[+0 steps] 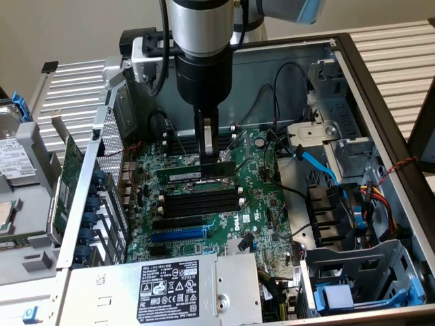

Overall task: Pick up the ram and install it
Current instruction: 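Insert the ram into the slot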

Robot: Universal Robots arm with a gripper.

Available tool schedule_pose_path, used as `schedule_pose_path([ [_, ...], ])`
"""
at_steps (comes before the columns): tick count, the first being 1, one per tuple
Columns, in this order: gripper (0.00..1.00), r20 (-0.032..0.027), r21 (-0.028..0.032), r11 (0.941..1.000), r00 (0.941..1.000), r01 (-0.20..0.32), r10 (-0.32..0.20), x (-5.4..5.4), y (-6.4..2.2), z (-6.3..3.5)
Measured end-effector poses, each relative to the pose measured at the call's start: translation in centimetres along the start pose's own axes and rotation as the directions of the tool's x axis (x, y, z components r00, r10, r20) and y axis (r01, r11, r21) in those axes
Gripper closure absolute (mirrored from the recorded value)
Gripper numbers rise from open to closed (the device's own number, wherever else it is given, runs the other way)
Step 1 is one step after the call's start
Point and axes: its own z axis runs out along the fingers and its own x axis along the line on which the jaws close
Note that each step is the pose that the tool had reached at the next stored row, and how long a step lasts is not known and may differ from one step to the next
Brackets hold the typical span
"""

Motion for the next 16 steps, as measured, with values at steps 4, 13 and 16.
schedule_pose_path([
  [4,0.87,0.0001,0.0001,1.0000,1.0000,0.000,0.000,0.0,-0.03,0.73],
  [13,0.87,0.0000,0.0000,1.0000,1.0000,0.000,0.000,0.0,-0.08,1.77],
  [16,0.87,0.0000,0.0000,1.0000,1.0000,0.000,0.000,0.1,-0.10,2.11],
])
